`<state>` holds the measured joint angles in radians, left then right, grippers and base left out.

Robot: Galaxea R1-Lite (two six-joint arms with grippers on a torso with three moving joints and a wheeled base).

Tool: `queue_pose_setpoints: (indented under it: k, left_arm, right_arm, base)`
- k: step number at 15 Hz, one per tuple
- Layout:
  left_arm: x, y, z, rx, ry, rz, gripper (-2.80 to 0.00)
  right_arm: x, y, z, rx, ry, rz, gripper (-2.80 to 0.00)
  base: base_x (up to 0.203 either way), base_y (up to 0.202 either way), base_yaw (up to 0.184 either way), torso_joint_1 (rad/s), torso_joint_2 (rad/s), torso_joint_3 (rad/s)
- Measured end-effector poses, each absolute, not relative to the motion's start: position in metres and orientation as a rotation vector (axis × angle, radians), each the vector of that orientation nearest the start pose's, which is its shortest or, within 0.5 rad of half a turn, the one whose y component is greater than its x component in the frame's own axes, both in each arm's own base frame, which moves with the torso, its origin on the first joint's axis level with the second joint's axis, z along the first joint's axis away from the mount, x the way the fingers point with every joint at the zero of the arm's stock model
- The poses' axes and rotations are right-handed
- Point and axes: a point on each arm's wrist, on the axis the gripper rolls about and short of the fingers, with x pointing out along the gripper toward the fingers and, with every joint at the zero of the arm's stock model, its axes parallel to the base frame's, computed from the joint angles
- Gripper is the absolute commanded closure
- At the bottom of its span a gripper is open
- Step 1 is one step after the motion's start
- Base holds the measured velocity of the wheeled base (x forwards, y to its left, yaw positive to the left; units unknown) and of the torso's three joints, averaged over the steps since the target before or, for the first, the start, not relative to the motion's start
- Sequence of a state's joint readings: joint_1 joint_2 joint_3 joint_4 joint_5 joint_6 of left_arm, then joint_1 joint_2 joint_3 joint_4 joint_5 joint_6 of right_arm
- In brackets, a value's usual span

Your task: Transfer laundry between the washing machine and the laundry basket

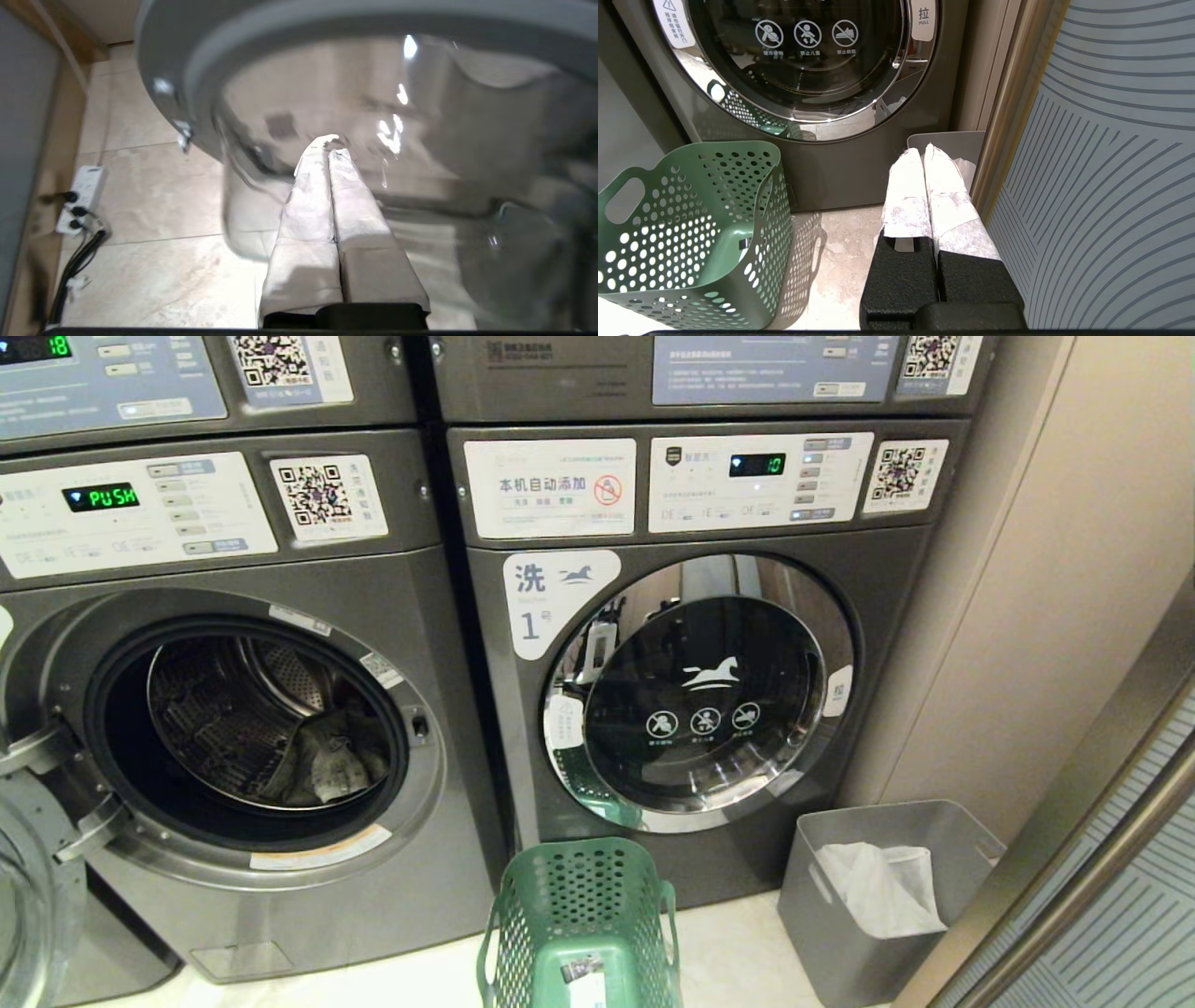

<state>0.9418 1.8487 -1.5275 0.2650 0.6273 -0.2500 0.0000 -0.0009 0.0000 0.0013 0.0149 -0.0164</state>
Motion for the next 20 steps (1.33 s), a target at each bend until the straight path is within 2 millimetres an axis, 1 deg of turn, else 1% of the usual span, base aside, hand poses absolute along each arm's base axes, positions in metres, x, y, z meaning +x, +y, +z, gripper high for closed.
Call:
queue_pose_setpoints:
  k: [1,2,3,4,5,6,7,8,9,10,12,13,15,16,17,20]
  left_arm:
    - [0.206,0.275,0.254,-0.288,0.449,1.524,0.0]
    - [0.218,0.251,0.257,-0.275,0.447,1.439,0.0]
    - [0.23,0.221,0.261,-0.257,0.436,1.342,0.0]
    - [0.24,0.187,0.265,-0.233,0.425,1.235,0.0]
    - [0.247,0.153,0.265,-0.209,0.415,1.127,0.0]
    - [0.247,0.118,0.259,-0.183,0.419,1.018,0.0]
    - [0.243,0.088,0.249,-0.156,0.431,0.926,0.0]
    - [0.233,0.06,0.236,-0.126,0.441,0.84,0.0]
    - [0.22,0.037,0.222,-0.098,0.449,0.764,0.0]
    - [0.206,0.02,0.207,-0.073,0.46,0.705,0.0]
    - [0.174,-0.003,0.171,-0.031,0.482,0.595,0.0]
    - [0.157,-0.009,0.152,-0.013,0.494,0.546,0.0]
    - [0.122,-0.014,0.119,0.0,0.5,0.446,0.0]
    - [0.107,-0.013,0.109,-0.009,0.485,0.394,0.0]
    - [0.094,-0.012,0.104,-0.028,0.458,0.338,0.0]
    - [0.07,-0.005,0.103,-0.072,0.402,0.217,0.0]
  right_arm:
    - [-0.023,0.0,0.075,-0.016,0.001,0.015,0.0]
    - [-0.023,0.0,0.075,-0.016,0.0,0.015,0.0]
    - [-0.023,0.0,0.075,-0.016,0.0,0.015,0.0]
    - [-0.023,0.0,0.075,-0.016,0.0,0.015,0.0]
    - [-0.023,0.0,0.075,-0.016,0.0,0.015,0.0]
    - [-0.023,0.0,0.075,-0.016,0.0,0.015,0.0]
    - [-0.023,0.0,0.075,-0.016,0.0,0.015,0.0]
    - [-0.023,0.0,0.075,-0.016,0.0,0.015,0.0]
    - [-0.023,0.0,0.075,-0.016,0.0,0.015,0.0]
    - [-0.023,0.0,0.075,-0.016,0.0,0.015,0.0]
    - [-0.023,0.0,0.075,-0.016,0.0,0.015,0.0]
    - [-0.023,0.0,0.075,-0.016,0.0,0.015,0.0]
    - [-0.023,0.0,0.075,-0.016,0.0,0.015,0.0]
    - [-0.023,0.0,0.075,-0.016,0.0,0.015,0.0]
    - [-0.023,0.0,0.075,-0.016,0.0,0.015,0.0]
    - [-0.023,0.0,0.075,-0.016,0.0,0.015,0.0]
  base:
    - [0.0,0.0,0.0,0.0,0.0,0.0]
    - [0.0,0.0,0.0,0.0,0.0,0.0]
    - [0.0,0.0,0.0,0.0,0.0,0.0]
    - [0.0,0.0,0.0,0.0,0.0,0.0]
    - [0.0,0.0,0.0,0.0,0.0,0.0]
    - [0.0,0.0,0.0,0.0,0.0,0.0]
    - [0.0,0.0,0.0,0.0,0.0,0.0]
    - [0.0,0.0,0.0,0.0,0.0,0.0]
    - [0.0,0.0,0.0,0.0,0.0,0.0]
    - [0.0,0.0,0.0,0.0,0.0,0.0]
    - [0.0,0.0,0.0,0.0,0.0,0.0]
    - [0.0,0.0,0.0,0.0,0.0,0.0]
    - [0.0,0.0,0.0,0.0,0.0,0.0]
    - [0.0,0.0,0.0,0.0,0.0,0.0]
    - [0.0,0.0,0.0,0.0,0.0,0.0]
    - [0.0,0.0,0.0,0.0,0.0,0.0]
